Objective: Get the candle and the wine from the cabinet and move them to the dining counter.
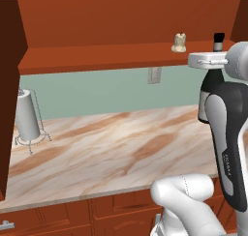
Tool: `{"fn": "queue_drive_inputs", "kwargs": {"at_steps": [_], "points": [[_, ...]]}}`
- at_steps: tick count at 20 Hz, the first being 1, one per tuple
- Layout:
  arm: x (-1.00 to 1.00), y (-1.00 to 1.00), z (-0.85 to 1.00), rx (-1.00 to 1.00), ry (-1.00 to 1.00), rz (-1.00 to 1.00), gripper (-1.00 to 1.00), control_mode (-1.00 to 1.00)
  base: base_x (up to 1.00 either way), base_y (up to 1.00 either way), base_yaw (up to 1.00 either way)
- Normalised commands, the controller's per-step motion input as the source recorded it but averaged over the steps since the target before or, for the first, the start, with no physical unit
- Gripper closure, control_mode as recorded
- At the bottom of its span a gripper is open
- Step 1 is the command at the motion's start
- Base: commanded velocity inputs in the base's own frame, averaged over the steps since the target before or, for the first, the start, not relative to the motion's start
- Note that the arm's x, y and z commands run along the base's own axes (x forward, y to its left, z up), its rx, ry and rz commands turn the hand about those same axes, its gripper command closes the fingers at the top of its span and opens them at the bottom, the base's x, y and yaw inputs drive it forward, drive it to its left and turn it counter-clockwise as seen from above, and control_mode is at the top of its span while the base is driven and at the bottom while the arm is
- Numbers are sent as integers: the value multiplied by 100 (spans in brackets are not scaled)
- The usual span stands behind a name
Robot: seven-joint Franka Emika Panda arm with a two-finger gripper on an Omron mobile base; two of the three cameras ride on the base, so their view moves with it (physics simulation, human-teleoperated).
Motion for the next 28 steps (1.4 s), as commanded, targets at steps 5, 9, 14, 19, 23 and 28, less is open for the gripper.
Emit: {"fn": "queue_drive_inputs", "kwargs": {"at_steps": [5, 9, 14, 19, 23, 28], "points": [[0, 0, 0, 0, 0, 0, 100, -100, 0, 0, 0], [0, 0, 0, 0, 0, 0, 100, -100, 0, 0, 0], [0, 0, 0, 0, 0, 0, 100, -100, 0, 0, 0], [0, 0, 0, 0, 0, 0, 100, -100, 0, 0, 0], [0, 0, 0, 0, 0, 0, 100, -100, 0, 0, 0], [0, 0, 0, 0, 0, 0, 100, 100, -1, 0, 0]]}}
